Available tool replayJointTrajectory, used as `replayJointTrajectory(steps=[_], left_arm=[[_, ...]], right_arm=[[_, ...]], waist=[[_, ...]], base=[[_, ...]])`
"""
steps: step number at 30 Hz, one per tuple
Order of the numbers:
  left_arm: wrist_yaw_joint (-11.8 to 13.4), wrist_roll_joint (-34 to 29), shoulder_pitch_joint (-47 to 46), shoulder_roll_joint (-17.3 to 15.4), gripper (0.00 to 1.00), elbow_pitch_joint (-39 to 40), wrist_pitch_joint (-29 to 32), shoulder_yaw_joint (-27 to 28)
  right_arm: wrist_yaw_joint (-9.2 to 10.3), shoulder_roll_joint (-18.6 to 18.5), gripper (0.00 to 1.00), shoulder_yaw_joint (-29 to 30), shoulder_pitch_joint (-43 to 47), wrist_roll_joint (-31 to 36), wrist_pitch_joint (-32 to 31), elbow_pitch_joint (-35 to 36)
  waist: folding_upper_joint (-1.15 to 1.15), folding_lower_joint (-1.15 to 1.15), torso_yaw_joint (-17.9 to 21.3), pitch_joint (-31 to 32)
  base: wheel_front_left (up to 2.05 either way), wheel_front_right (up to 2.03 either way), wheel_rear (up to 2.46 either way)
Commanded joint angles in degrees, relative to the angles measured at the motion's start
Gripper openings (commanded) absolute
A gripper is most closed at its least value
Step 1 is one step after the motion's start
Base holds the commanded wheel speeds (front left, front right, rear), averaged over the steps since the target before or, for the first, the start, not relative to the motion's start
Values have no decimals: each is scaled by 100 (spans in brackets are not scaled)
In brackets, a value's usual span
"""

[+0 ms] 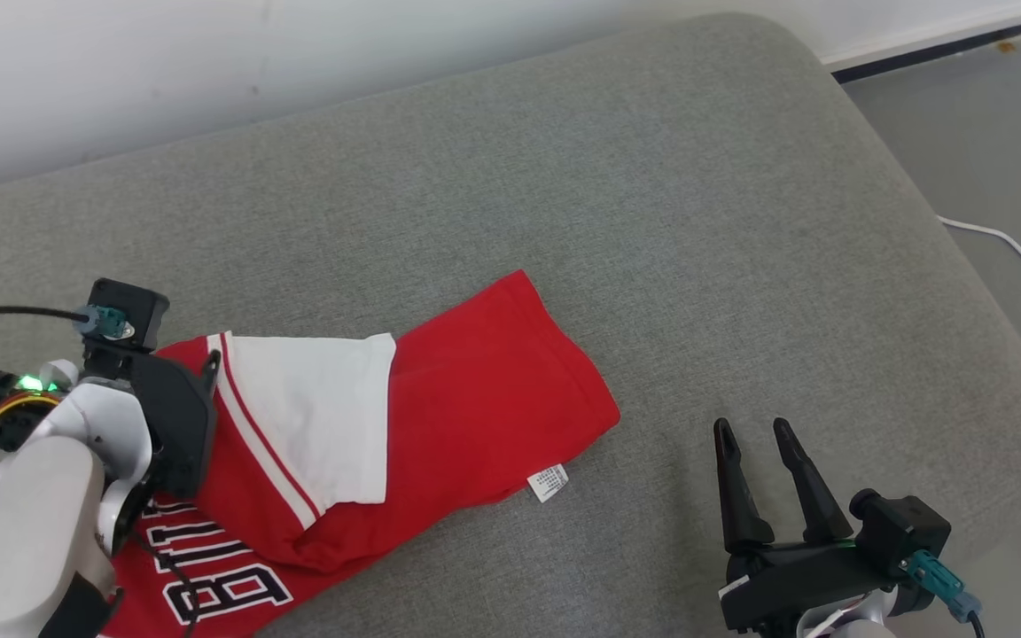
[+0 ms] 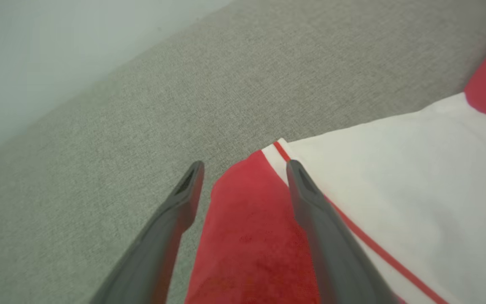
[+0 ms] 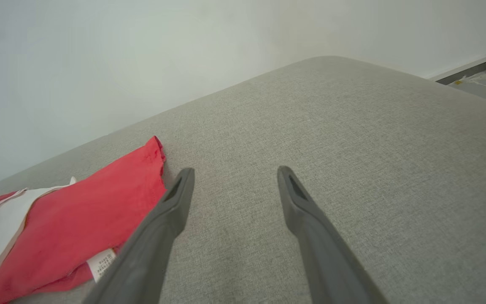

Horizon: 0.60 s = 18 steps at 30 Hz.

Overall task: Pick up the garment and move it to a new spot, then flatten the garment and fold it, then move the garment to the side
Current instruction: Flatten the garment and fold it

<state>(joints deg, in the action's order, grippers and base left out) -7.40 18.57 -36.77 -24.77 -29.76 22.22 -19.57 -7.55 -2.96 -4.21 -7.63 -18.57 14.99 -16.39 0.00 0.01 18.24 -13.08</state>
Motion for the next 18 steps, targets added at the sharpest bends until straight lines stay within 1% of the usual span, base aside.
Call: replayJointTrajectory(steps=[1,4,7,10,15,16,17,18], left_arm=[[0,154,-47,-44,100,-47,137,-77],[-4,401,-112,-110,100,-87,460,-300],[-4,495,-172,-129,100,-198,549,-375],[-5,573,-224,-100,100,-416,523,-420],[-7,659,-317,36,100,-821,475,-672],[-8,647,-341,44,96,-876,466,-752],[-8,647,-341,44,96,-876,466,-752],[-7,659,-367,63,51,-916,436,-818]], right_arm=[[13,17,100,19,2,2,29,8],[13,18,100,42,8,15,29,15],[13,16,100,22,-19,16,29,34],[13,17,100,-4,-58,12,29,41],[13,17,100,10,-87,48,29,47],[13,17,100,14,-98,57,29,50],[13,17,100,14,-98,57,29,50],[13,16,100,18,-111,57,29,52]], waist=[[0,-1,52,-27],[0,-1,18,-19],[0,-1,-16,-42],[0,-1,-26,-66],[0,-1,-40,-121],[0,-1,-44,-134],[0,-1,-44,-134],[0,-1,-47,-149]], base=[[0,0,0],[0,0,0],[0,0,0],[0,0,0],[0,0,0],[0,0,0],[0,0,0],[0,0,0]])
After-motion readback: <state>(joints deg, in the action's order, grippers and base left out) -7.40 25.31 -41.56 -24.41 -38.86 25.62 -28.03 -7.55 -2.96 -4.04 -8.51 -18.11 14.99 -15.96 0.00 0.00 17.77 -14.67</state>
